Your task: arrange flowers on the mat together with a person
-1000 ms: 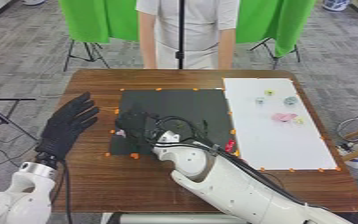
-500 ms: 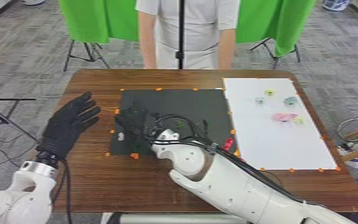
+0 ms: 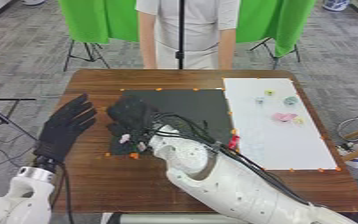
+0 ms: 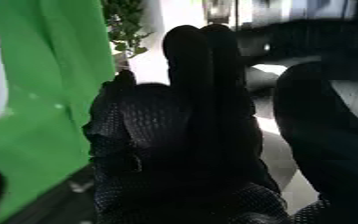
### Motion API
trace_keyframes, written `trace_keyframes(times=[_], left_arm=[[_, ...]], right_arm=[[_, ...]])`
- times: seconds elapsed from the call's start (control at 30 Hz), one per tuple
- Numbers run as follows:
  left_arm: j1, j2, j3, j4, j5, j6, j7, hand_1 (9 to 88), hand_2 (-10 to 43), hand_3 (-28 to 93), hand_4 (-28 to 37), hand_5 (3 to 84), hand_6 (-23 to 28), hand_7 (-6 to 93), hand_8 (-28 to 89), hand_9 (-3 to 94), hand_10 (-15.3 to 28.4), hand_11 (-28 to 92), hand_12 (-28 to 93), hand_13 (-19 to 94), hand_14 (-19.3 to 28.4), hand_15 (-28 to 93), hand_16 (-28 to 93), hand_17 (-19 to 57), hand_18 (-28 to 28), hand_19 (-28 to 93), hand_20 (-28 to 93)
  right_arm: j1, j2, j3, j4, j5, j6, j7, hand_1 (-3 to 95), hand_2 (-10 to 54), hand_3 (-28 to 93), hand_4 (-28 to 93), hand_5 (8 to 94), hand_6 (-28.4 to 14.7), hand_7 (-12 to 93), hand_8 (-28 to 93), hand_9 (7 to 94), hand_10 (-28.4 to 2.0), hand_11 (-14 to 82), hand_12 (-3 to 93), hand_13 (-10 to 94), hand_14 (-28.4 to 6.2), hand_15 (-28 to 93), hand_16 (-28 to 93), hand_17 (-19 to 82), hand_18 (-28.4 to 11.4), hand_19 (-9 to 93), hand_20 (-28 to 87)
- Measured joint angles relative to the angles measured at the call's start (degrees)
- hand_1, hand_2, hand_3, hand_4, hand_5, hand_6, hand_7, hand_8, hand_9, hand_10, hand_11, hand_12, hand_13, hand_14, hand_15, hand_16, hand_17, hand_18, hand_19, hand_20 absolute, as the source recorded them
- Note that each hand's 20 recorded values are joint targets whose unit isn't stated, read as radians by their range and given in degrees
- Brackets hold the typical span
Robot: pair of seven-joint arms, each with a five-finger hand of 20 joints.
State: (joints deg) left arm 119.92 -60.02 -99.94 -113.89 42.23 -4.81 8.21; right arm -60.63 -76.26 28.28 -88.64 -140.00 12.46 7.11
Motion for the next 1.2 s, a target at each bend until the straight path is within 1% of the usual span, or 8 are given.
trace_keyframes(times=[0.13, 0.27, 0.37, 0.47, 0.57, 0.7, 0.97, 1.2], left_arm=[[1.89, -1.76, -0.65, -1.01, 0.00, 0.06, 0.89, 26.6, 2.4, 71, -24.5, 31.9, 2.7, 19.5, -10, 25.2, 11.6, 20, 18, 21, 13.5, 25, 3, -9.0, 22.3, 44, 10], [3.79, -4.14, -0.85, -2.09, 0.43, 0.22, 1.95, 26.6, 2.4, 72, -24.5, 33.0, 2.8, 19.9, -10, 26.7, 11.8, 20, 18, 23, 13.6, 26, 3, -8.6, 22.3, 45, 11], [5.84, -5.01, -0.39, -3.03, 1.12, 2.47, 5.25, 26.7, 2.3, 72, -24.6, 33.0, 2.9, 19.9, -10, 26.9, 11.8, 20, 18, 23, 13.6, 26, 2, -8.5, 22.2, 44, 10], [7.15, -5.83, -0.72, -3.36, 1.62, 3.21, 5.77, 26.7, 2.3, 72, -24.7, 33.1, 2.9, 19.9, -10, 27.0, 11.8, 20, 17, 23, 13.6, 26, 2, -8.5, 22.2, 44, 11], [7.81, -6.81, -1.21, -3.55, 1.35, 2.75, 5.12, 26.7, 2.3, 72, -24.8, 33.1, 2.8, 19.9, -10, 26.9, 11.8, 20, 17, 23, 13.6, 26, 2, -8.5, 22.2, 44, 11], [8.49, -8.02, -1.74, -4.09, -0.46, 1.63, 4.73, 26.7, 2.3, 72, -24.8, 33.0, 2.9, 19.8, -10, 27.0, 11.9, 20, 17, 23, 13.6, 26, 2, -8.5, 22.2, 44, 11], [8.58, -9.19, -1.65, -4.50, 0.80, 1.53, 4.64, 26.6, 2.5, 72, -25.0, 33.0, 2.9, 19.9, -10, 27.1, 11.8, 21, 17, 23, 13.6, 26, 2, -8.5, 22.2, 44, 11], [8.15, -9.18, -0.98, -4.44, 1.11, 1.26, 4.07, 26.4, 2.6, 72, -25.2, 32.9, 2.8, 19.9, -10, 27.1, 11.9, 21, 17, 23, 13.6, 26, 2, -8.5, 22.1, 44, 11]], right_arm=[[-3.42, 1.99, 7.29, -10.24, 10.09, -5.32, -0.34, 24.0, 8.8, 83, -23, 57.4, -3.4, 34, -15, 59.6, -14.4, 40.2, 27.7, 60, -12.1, 71, 20, 27, -20.0, 73, 36], [-9.38, 4.90, 19.98, -19.96, 21.24, -15.11, -6.63, 24.1, 9.8, 83, -23, 55.8, -4.1, 32, -15, 57.8, -15.4, 38.9, 27.0, 57, -13.0, 67, 19, 25, -20.5, 70, 35], [-14.10, 9.46, 28.96, -25.65, 30.58, -23.48, -10.42, 23.4, 9.9, 84, -23, 54.6, -4.0, 30, -15, 56.1, -16.0, 35.6, 25.7, 54, -13.6, 62, 17, 23, -20.9, 66, 33], [-19.29, 14.74, 36.18, -29.15, 38.92, -27.37, -9.20, 22.1, 9.7, 84, -22, 55.0, -3.1, 25, -14, 55.8, -16.1, 29.7, 24.0, 52, -14.2, 56, 16, 22, -21.6, 63, 32], [-26.46, 19.60, 44.41, -31.73, 47.11, -27.22, -5.96, 20.4, 8.6, 84, -22, 52.9, -3.8, 21, -12, 53.9, -16.2, 25.1, 22.9, 49, -15.0, 50, 16, 19, -22.4, 59, 30], [-37.65, 23.60, 56.46, -34.01, 58.00, -25.12, -2.22, 18.4, 7.3, 83, -22, 48.8, -6.0, 17, -10, 50.2, -16.9, 21.8, 22.8, 46, -15.7, 45, 17, 17, -23.1, 57, 30], [-55.49, 26.32, 74.87, -37.49, 77.72, -15.50, -0.93, 17.9, 7.6, 83, -23, 47.0, -6.1, 17, -10, 48.1, -16.5, 21.7, 23.4, 45, -15.7, 45, 17, 16, -23.3, 57, 30], [-61.25, 19.39, 78.56, -40.01, 71.87, -16.11, -1.04, 17.7, 7.1, 84, -23, 46.9, -6.1, 17, -10, 48.1, -16.6, 22.2, 23.6, 45, -15.6, 45, 18, 15, -23.3, 56, 30]])
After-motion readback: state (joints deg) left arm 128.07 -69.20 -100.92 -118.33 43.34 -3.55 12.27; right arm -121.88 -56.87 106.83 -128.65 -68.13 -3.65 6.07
